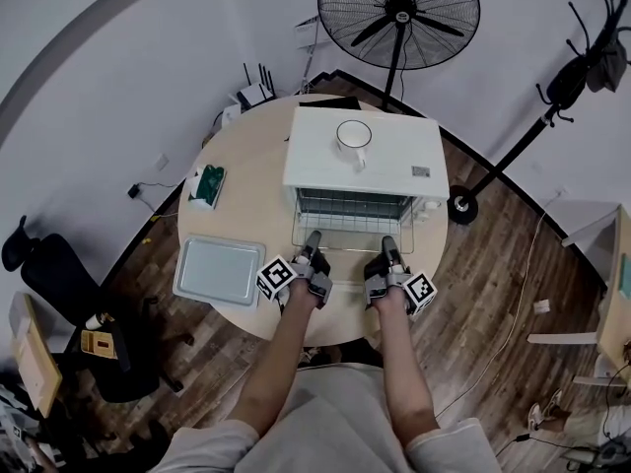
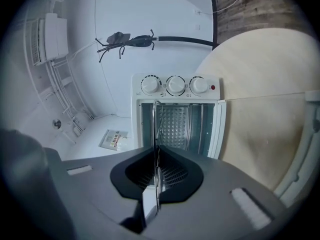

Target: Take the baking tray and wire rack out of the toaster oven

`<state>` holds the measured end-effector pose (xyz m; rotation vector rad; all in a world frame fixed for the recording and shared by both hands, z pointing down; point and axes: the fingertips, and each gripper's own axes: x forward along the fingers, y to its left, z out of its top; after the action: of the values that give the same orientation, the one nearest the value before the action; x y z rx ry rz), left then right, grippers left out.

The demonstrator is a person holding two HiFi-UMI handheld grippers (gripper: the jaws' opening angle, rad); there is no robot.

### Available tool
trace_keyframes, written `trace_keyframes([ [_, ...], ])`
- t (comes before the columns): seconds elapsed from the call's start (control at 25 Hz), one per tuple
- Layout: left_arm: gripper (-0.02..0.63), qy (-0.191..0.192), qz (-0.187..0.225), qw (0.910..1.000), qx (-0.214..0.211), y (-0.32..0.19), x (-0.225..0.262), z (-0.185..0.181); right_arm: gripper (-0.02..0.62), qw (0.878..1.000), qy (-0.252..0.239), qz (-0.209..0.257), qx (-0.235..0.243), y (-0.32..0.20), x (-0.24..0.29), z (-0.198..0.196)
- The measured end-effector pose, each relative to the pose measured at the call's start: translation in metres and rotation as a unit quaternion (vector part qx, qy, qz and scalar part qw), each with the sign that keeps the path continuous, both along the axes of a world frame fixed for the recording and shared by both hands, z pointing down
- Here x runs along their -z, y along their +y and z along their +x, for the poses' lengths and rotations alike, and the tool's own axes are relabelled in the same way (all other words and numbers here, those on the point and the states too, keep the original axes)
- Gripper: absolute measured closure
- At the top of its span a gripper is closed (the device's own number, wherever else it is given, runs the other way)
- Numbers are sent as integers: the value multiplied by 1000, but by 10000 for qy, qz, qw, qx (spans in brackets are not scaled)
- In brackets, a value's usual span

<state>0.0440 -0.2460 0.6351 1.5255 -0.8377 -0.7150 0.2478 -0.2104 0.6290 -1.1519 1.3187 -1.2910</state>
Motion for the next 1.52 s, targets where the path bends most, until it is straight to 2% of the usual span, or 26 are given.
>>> trace_keyframes([
  [0.52,545,-92,77,9994,-316,49,-8,-12,592,9988,158,458,-100,54,-3,-13],
  [0.84,546,-24,33,9994,-348,89,-24,-24,592,9990,208,394,7,91,-19,-26],
  [1.16,546,-44,-93,9999,103,115,-44,-76,592,9979,219,226,571,100,-35,-76],
  [1.4,546,-79,-211,9976,660,132,-58,-135,592,9914,317,45,1272,95,-52,-134],
  [1.52,546,-135,-254,9942,1033,141,-62,-178,592,9848,322,-13,1706,90,-56,-177],
])
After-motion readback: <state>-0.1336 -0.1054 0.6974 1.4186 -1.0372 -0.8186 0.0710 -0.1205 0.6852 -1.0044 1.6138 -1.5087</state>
